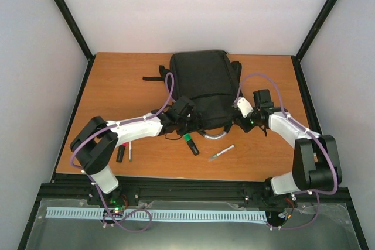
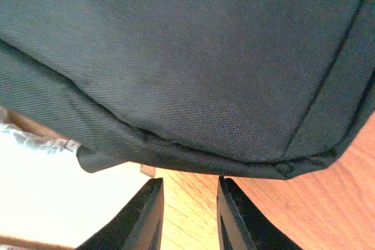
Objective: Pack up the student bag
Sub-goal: Zip the student bag at the center of the board.
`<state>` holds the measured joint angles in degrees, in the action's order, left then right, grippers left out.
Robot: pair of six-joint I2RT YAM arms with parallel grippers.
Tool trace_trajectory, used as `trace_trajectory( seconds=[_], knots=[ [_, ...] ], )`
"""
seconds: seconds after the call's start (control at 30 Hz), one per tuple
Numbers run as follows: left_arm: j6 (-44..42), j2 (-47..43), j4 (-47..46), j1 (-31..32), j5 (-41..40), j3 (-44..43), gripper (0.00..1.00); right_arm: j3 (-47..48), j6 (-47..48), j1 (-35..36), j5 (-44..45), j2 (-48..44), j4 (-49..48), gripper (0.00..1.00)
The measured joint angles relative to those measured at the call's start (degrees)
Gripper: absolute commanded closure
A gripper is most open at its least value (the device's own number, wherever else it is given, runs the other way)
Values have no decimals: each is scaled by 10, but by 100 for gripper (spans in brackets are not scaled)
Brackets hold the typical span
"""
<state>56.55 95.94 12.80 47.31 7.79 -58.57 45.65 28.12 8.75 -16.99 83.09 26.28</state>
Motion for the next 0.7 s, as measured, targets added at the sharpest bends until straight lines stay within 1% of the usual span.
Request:
trace_trajectory(
  seconds=[0.07,0.17,0.27,0.47,0.7],
  knots=[
    [0,0,0,0,0,0,30,-5,1,3,0,-19,-6,82],
    [0,0,0,0,0,0,30,-14,-1,15,0,-45,-14,82],
    [0,2,0,0,0,-1,30,-15,-1,32,0,-47,-17,82],
    [0,7,0,0,0,-3,30,-14,-10,57,15,-15,-24,71],
    [0,7,0,0,0,-3,30,-14,-16,82,40,13,-32,68]
  ],
)
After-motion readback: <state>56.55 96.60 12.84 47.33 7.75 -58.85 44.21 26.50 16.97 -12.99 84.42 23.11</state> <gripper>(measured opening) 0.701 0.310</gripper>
